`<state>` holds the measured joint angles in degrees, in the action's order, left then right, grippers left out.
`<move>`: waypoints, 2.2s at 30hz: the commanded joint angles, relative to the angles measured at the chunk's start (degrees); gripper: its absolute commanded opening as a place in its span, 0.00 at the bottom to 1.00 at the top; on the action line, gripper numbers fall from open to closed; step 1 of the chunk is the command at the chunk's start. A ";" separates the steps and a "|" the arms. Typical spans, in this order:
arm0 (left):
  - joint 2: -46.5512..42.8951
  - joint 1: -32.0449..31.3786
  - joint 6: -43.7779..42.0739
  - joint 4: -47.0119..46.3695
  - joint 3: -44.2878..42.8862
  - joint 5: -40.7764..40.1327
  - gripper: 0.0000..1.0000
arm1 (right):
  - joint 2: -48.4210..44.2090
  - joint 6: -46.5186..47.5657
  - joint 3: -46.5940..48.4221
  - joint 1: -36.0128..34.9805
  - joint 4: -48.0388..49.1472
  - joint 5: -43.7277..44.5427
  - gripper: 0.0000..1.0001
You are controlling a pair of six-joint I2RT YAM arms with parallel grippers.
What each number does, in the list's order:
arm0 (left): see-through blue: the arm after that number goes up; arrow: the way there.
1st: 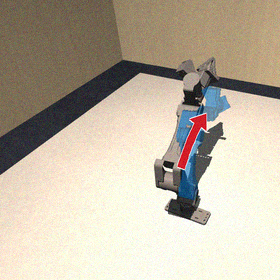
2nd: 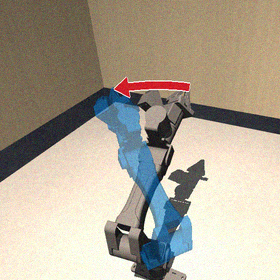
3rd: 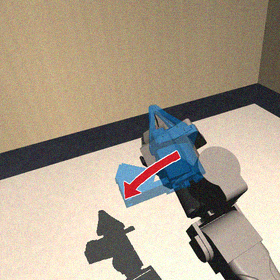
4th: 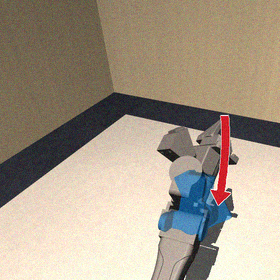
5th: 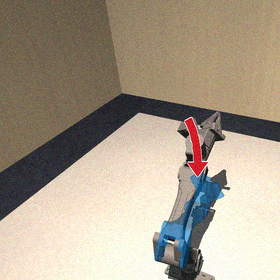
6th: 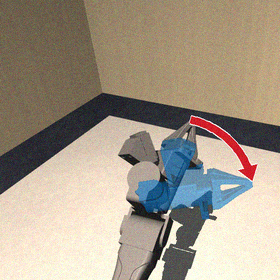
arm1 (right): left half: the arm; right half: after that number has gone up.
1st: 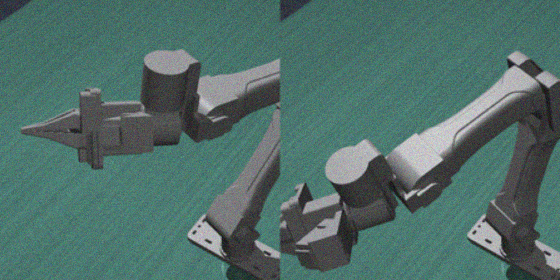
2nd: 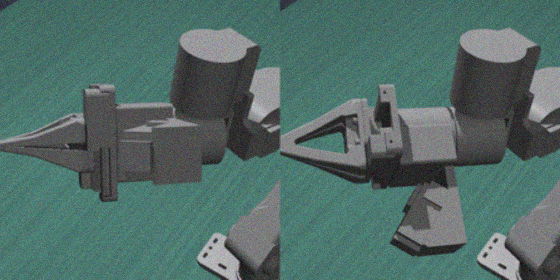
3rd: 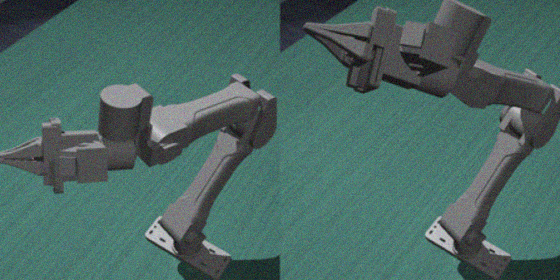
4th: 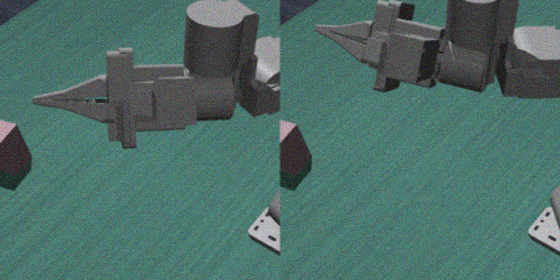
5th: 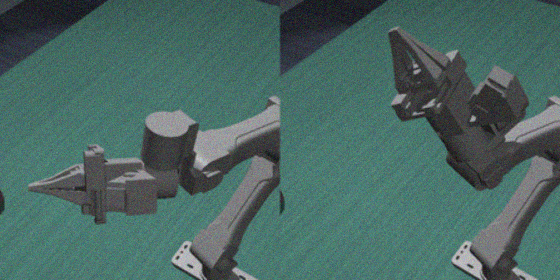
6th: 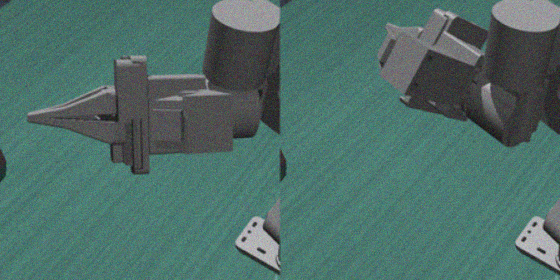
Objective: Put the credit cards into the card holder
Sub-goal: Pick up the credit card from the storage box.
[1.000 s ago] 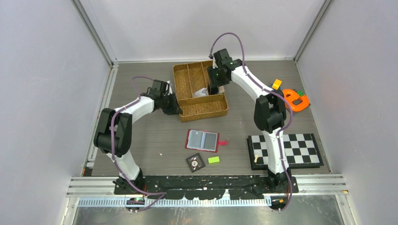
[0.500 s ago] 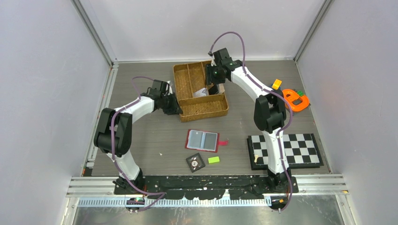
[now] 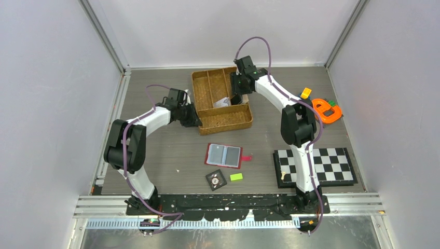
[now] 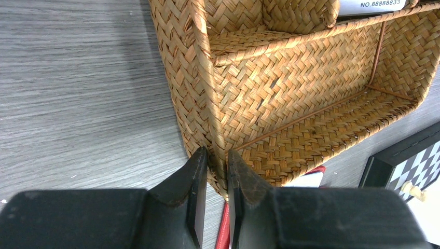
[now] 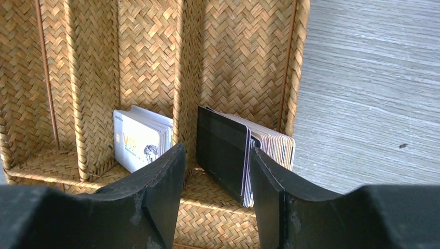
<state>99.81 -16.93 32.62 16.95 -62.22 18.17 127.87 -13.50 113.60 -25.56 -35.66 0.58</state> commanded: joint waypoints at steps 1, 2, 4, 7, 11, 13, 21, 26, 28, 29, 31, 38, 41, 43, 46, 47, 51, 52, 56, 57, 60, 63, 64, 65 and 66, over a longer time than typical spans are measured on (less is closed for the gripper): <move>0.92 -0.65 -0.38 -2.35 -0.10 3.25 0.07 | -1.49 -0.23 0.35 -0.35 0.15 4.20 0.54; 0.94 -0.69 -0.39 -2.30 -0.11 3.27 0.07 | -1.44 -0.15 0.31 -0.36 0.11 4.25 0.54; 1.00 -0.66 -0.33 -2.36 -0.19 3.27 0.07 | -1.13 -0.09 0.58 -0.34 -0.28 4.15 0.53; 1.11 -0.67 -0.34 -2.31 -0.30 3.31 0.07 | -0.58 -0.23 0.68 -0.28 -0.59 3.03 0.53; 1.22 -0.67 -0.28 -2.32 -0.37 3.44 0.07 | 0.40 -0.55 0.73 -0.33 -1.22 2.08 0.53; 1.32 -0.65 -0.34 -2.33 -0.37 3.58 0.07 | 0.97 -0.79 1.03 -0.31 -1.63 1.03 0.52; 1.40 -0.67 -0.31 -2.34 -0.70 3.83 0.06 | 0.67 -3.49 1.31 -0.63 0.40 -6.57 0.51; 1.62 -0.65 -0.30 -2.30 -0.92 4.05 0.06 | 0.98 -4.13 2.93 -1.83 0.69 -8.42 0.51; 1.70 -0.66 -0.36 -2.30 -0.89 4.06 0.06 | 1.34 -4.52 3.20 -2.06 0.91 -9.27 0.51; 1.70 -0.65 -0.32 -2.33 -0.89 4.05 0.06 | 1.55 -4.66 3.28 -2.18 1.07 -9.48 0.51; 1.74 -0.65 -0.36 -2.36 -0.90 4.16 0.06 | 1.92 -4.99 3.53 -2.45 1.12 -9.75 0.51; 1.70 -0.65 -0.37 -2.40 -1.01 4.22 0.06 | 2.84 -5.61 3.73 -3.83 1.71 -10.23 0.51; 1.88 -0.65 -0.21 -2.42 -0.99 4.30 0.05 | 3.50 -5.73 4.01 -4.40 1.78 -10.71 0.51; 1.81 -0.66 -0.20 -2.42 -0.92 4.39 0.05 | 3.77 -5.74 4.00 -4.70 1.80 -10.77 0.50; 1.70 -0.65 -0.29 -2.39 -0.81 4.24 0.05 | 3.33 -5.43 3.85 -4.93 1.67 -10.63 0.50; 1.70 -0.65 -0.33 -2.43 -0.80 4.24 0.05 | 3.19 -5.32 3.81 -4.91 1.65 -10.71 0.50; 1.66 -0.68 -0.20 -2.50 -0.80 4.17 0.05 | 3.98 -5.68 4.78 -5.22 1.19 -12.63 0.51; 1.68 -0.65 -0.27 -2.53 -0.78 4.19 0.05 | 4.16 -5.76 4.71 -5.56 1.39 -12.78 0.51; 1.62 -0.69 -0.16 -2.52 -0.78 4.39 0.05 | 4.53 -5.83 4.37 -7.19 2.13 -12.21 0.51; 1.55 -0.68 -0.21 -2.47 -0.72 4.37 0.05 | 4.59 -5.79 4.51 -7.40 2.24 -12.06 0.51; 1.40 -0.65 -0.28 -2.48 -0.55 4.34 0.05 | 4.93 -5.86 4.66 -7.92 2.34 -11.28 0.51; 1.19 -0.65 -0.31 -2.46 -0.47 4.33 0.05 | 4.64 -5.65 4.62 -7.90 2.18 -10.79 0.51; 1.18 -0.65 -0.33 -2.46 -0.48 4.30 0.05 | 4.48 -5.44 4.66 -7.91 2.05 -10.78 0.51; 1.17 -0.65 -0.36 -2.47 -0.45 4.35 0.05 | 4.27 -5.21 4.71 -7.89 1.89 -10.77 0.51; 1.16 -0.65 -0.35 -2.49 -0.47 4.34 0.05 | 3.87 -5.07 4.90 -7.85 1.66 -10.84 0.51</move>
<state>100.29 -16.88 32.69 16.19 -62.24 19.70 132.99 -18.59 116.88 -34.00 -33.87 -9.61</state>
